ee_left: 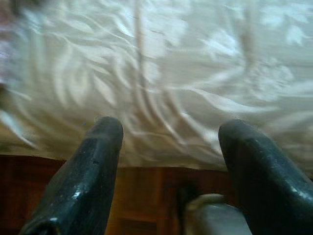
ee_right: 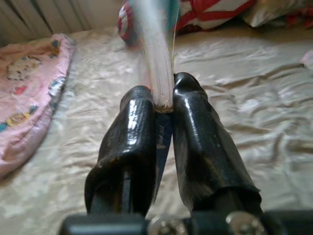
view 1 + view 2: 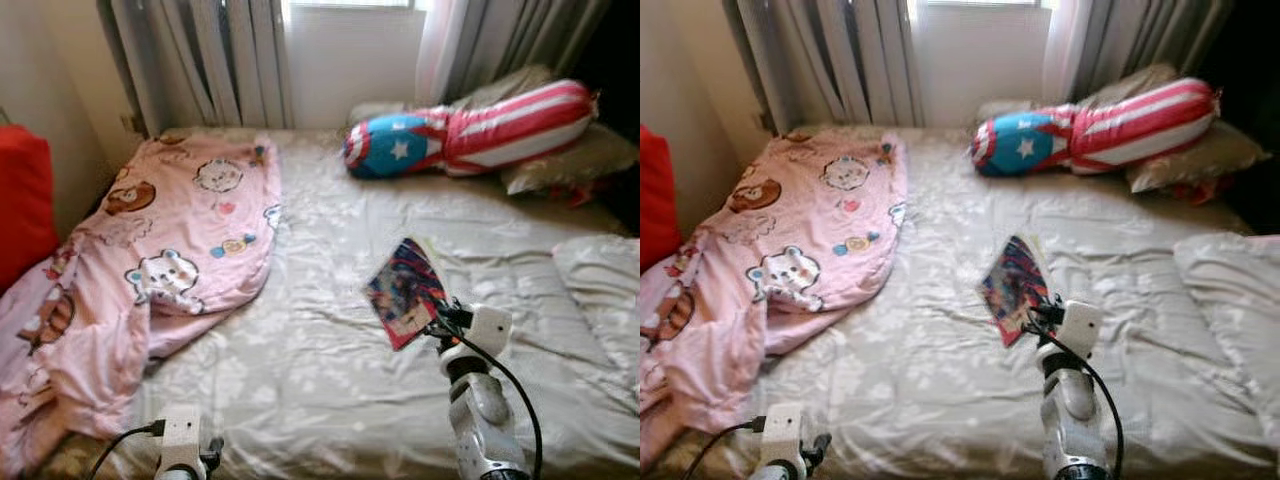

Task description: Clean up the room

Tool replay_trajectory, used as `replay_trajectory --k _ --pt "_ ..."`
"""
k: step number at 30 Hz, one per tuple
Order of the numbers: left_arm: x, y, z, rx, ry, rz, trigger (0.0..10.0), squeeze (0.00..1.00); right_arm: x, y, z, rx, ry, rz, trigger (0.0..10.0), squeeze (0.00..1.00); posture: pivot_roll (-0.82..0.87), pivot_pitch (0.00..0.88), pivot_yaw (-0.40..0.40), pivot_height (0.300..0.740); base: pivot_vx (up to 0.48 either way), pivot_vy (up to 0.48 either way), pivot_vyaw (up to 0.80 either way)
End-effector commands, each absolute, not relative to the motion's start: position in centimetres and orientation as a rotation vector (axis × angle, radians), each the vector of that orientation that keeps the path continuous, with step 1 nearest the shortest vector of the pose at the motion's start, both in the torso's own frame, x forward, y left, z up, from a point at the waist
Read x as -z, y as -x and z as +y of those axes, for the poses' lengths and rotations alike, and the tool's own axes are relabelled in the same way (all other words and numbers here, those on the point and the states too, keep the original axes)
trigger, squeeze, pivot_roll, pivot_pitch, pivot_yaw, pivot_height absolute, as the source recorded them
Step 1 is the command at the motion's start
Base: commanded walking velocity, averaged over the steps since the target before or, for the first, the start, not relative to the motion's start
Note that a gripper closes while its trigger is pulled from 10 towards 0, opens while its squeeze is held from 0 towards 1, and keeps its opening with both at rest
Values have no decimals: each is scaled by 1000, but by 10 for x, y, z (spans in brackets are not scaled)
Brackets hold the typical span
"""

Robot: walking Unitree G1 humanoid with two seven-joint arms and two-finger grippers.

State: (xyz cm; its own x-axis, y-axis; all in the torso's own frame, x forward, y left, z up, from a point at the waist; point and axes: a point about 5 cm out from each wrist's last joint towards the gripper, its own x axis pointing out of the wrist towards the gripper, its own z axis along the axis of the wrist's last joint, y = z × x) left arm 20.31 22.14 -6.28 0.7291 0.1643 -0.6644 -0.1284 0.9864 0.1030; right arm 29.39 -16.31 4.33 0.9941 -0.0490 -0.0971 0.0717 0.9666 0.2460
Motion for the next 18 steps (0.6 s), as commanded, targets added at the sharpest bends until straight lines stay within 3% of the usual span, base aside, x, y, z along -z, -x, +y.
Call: replay_trajectory --k 1,8,13,18 --pt "63 -202 224 -163 -62 749 10000 0 -55 -300 -159 48 -255 36 10000 0 40 0 -39 729 0 -401 0" --pt "63 -202 225 -164 -62 750 10000 0 -56 -300 -157 20 -219 33 10000 0 39 0 -36 729 0 -402 0" --pt "63 -202 225 -163 -62 750 10000 0 -56 -300 -155 5 -206 31 10000 0 38 0 -36 729 0 -400 499" --pt "63 -202 225 -163 -61 754 10000 0 -55 -300 -155 17 -215 37 10000 0 38 0 -37 729 0 -400 0"
